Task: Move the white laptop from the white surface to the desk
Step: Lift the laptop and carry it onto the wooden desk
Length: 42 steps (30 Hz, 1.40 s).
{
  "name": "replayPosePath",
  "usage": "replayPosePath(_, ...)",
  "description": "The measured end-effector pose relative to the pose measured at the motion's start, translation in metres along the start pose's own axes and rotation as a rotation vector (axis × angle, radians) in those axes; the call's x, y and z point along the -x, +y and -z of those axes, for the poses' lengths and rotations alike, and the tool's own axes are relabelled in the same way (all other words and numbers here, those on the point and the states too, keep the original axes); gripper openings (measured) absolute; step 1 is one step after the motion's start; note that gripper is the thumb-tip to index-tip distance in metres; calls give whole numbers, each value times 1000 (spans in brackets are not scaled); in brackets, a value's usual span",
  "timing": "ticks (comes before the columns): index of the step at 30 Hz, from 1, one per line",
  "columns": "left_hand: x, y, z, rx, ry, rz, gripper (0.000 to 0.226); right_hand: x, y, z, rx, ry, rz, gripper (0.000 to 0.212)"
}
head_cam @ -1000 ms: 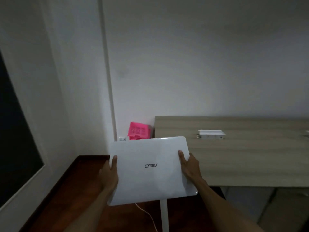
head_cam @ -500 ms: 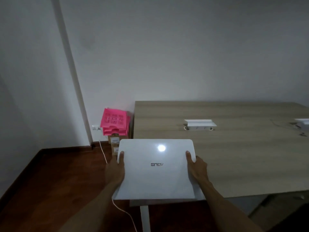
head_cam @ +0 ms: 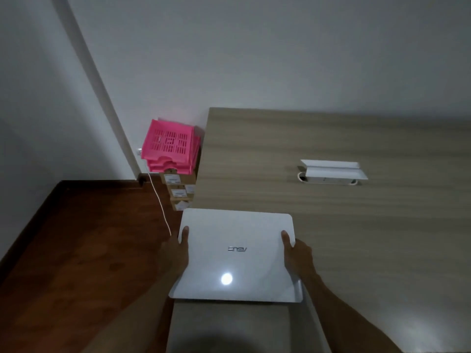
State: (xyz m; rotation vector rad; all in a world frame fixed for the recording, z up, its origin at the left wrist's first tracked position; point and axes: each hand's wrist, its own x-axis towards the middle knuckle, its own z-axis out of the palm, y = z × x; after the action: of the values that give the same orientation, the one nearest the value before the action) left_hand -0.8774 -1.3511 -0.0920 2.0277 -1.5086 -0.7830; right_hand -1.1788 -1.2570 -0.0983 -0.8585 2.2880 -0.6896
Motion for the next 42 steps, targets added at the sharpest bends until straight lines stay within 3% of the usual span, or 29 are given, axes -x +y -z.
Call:
replayPosePath(8, -65, -5, -59, -162, -13, 5, 64, -78, -8, -27, 83, -24, -59, 80)
replayPosePath(14, -101, -7, -80, -155, -19, -45, 63, -112, -20, -34, 169, -27, -59, 86)
replayPosePath(18, -113, -4, -86, -216, -44, -39, 58, -121, -22, -32, 256, -38, -73, 82)
replayPosePath(30, -121, -4, -79, -300, -113, -41, 87, -134, -29, -32, 500, -81, -50, 91)
replayPosePath(37, -113, 6, -64, -267, -301, 112, 62, -126, -28, -7, 328, -154, -97, 48)
replayPosePath(42, -86, 9, -41, -299, -351, 1, 67, -93, -23, 4, 232, -150, 97, 34)
